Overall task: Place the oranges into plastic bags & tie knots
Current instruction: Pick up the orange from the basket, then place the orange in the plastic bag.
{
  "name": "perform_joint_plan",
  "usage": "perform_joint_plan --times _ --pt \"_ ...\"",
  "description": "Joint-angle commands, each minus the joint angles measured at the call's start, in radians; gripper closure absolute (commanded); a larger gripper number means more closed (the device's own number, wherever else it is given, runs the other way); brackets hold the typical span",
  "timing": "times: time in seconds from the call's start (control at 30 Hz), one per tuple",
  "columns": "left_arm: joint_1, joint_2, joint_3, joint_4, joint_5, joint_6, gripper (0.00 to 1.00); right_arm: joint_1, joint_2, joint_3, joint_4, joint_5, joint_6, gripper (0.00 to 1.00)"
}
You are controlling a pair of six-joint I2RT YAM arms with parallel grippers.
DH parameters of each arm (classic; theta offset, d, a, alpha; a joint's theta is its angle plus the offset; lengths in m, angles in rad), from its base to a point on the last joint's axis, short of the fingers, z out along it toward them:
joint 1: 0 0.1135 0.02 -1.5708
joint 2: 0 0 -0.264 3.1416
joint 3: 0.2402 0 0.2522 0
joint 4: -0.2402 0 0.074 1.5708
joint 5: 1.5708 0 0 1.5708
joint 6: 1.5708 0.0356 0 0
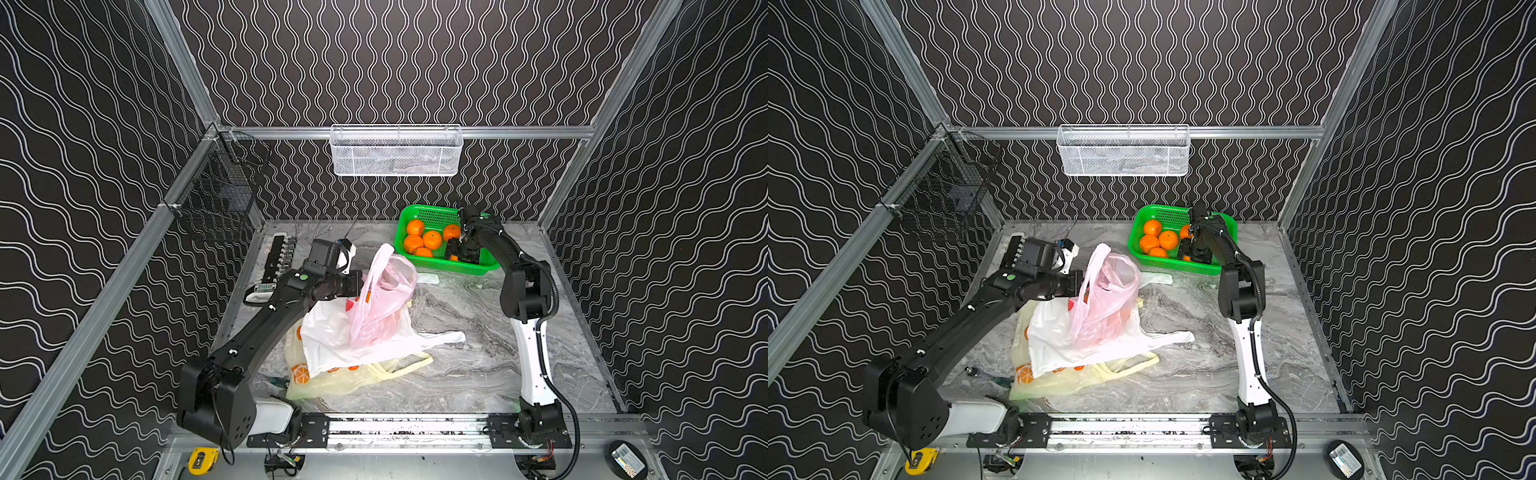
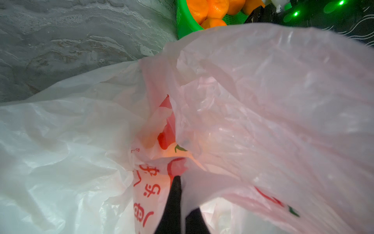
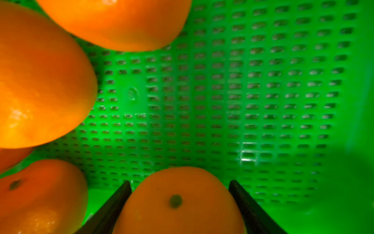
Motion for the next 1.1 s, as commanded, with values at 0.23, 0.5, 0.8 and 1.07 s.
perform_joint_plan --times 0.23,0.5,0.8,1.07 --pt "0.122 -0.031 -0.118 0.287 0.275 -0.179 1.0 -0.009 -0.214 -0.111 0.066 0.08 0.045 0.39" --pt "0.143 -0.018 -0.128 0.365 0.319 -0.22 1.0 0.057 -0.534 -0.296 0.078 0.016 0.007 0.4" --pt "0.171 -0.007 -0.131 0.369 0.364 -0.22 1.0 0.404 -0.863 -0.538 0.111 -0.003 0.087 0.39" --pt "0.172 -0.011 -0.159 0.377 0.366 -0.204 1.0 0.558 -0.915 -0.649 0.482 -0.139 0.168 0.4"
